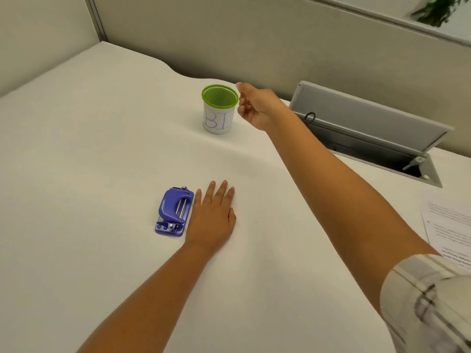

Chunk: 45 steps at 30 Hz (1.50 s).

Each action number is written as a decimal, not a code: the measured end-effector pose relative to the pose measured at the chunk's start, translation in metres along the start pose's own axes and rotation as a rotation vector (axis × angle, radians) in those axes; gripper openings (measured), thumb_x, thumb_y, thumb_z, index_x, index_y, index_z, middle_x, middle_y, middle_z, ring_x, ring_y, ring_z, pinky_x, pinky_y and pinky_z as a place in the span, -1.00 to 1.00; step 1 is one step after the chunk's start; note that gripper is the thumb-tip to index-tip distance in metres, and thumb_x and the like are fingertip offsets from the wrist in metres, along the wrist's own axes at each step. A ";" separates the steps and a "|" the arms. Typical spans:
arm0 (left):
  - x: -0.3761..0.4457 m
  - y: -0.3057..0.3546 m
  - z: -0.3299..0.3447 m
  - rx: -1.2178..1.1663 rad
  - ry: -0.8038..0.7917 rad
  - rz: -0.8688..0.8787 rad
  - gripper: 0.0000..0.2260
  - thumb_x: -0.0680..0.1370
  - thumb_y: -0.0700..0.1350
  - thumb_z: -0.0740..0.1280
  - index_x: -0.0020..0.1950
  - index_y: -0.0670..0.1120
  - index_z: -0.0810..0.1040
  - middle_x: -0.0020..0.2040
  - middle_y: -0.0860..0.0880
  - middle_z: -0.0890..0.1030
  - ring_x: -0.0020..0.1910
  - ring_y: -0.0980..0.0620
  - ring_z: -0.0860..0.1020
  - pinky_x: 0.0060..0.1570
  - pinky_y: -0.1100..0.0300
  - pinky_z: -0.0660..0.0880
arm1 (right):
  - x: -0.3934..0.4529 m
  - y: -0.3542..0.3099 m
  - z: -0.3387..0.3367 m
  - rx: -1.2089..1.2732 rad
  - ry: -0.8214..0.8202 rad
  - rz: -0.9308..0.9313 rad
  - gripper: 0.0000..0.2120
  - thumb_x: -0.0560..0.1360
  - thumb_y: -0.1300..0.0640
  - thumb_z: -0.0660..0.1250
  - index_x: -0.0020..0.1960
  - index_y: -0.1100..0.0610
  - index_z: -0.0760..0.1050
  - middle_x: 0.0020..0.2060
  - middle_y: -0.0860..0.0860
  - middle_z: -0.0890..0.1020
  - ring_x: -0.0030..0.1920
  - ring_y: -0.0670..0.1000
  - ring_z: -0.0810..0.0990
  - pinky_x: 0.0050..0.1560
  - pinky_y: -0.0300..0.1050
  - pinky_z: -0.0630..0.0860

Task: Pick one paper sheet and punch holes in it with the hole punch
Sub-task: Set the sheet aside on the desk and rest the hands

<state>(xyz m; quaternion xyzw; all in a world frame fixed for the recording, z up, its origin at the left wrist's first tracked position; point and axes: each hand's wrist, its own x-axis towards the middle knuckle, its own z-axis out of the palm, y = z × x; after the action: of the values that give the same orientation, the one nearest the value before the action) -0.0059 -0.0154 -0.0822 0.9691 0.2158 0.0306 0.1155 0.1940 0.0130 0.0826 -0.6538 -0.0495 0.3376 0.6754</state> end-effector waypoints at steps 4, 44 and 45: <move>0.001 0.000 0.001 -0.009 0.006 -0.007 -0.53 0.60 -0.02 -0.09 0.53 0.01 -0.04 0.56 0.03 -0.05 0.54 -0.03 -0.13 0.47 -0.03 -0.20 | 0.031 -0.005 0.021 -0.338 0.120 -0.100 -0.72 0.48 0.15 0.36 -0.34 0.16 0.34 -0.46 0.03 0.37 -0.46 -0.04 0.34 -0.44 -0.25 0.42; 0.002 0.001 -0.003 0.042 0.005 -0.002 -0.54 0.60 -0.07 -0.02 0.51 -0.04 0.10 0.55 -0.02 0.10 0.53 -0.07 0.01 0.47 -0.08 -0.05 | -0.137 0.165 -0.121 -0.994 -0.042 -0.221 -0.89 0.45 0.17 0.36 -0.05 0.16 0.60 -0.24 -0.07 0.55 -0.20 -0.07 0.52 -0.13 -0.27 0.47; 0.002 0.001 -0.003 0.042 0.004 -0.001 -0.54 0.60 -0.07 -0.02 0.51 -0.04 0.10 0.55 -0.02 0.09 0.53 -0.07 0.01 0.47 -0.08 -0.05 | -0.137 0.166 -0.118 -1.028 -0.048 -0.241 -0.88 0.45 0.16 0.37 -0.04 0.17 0.59 -0.21 -0.04 0.54 -0.18 -0.06 0.52 -0.09 -0.20 0.48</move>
<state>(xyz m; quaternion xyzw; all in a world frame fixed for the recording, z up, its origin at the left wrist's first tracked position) -0.0041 -0.0147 -0.0787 0.9711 0.2172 0.0279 0.0946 0.0841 -0.1723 -0.0343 -0.8823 -0.2993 0.2045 0.3003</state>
